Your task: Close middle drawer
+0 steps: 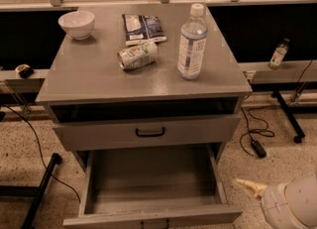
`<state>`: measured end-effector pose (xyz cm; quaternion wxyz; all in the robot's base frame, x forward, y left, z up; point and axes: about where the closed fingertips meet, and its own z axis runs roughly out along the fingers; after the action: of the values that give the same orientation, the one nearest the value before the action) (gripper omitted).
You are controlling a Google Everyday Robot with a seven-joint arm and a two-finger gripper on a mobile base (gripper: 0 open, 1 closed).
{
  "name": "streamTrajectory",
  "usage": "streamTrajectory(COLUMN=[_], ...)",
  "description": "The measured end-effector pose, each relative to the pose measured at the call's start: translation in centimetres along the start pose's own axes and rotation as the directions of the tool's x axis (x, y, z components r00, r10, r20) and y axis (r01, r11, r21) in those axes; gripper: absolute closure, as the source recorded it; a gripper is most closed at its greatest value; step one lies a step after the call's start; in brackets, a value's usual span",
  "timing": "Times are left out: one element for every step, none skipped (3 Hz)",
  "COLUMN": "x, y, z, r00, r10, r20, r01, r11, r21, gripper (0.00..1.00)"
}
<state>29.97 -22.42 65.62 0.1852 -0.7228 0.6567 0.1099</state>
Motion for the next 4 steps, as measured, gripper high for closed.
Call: streamTrajectory(x=[0.0, -1.2, -2.9, -3.6], y=[0.6, 0.7, 1.7, 2.1], z=[0.6, 3.2, 8.7, 13.9], r00=[1.000, 0.994, 0.985, 0.981], r10=[-0.019, -0.078, -0.102, -0.093], r20=[0.001, 0.070, 0.141, 0.170], r01=[0.019, 0.084, 0.122, 0.121], r11=[0.9997, 0.9933, 0.9812, 0.9793], r21=[-0.016, -0.080, -0.149, -0.162], gripper=[0.00, 0.00, 0.00, 0.16])
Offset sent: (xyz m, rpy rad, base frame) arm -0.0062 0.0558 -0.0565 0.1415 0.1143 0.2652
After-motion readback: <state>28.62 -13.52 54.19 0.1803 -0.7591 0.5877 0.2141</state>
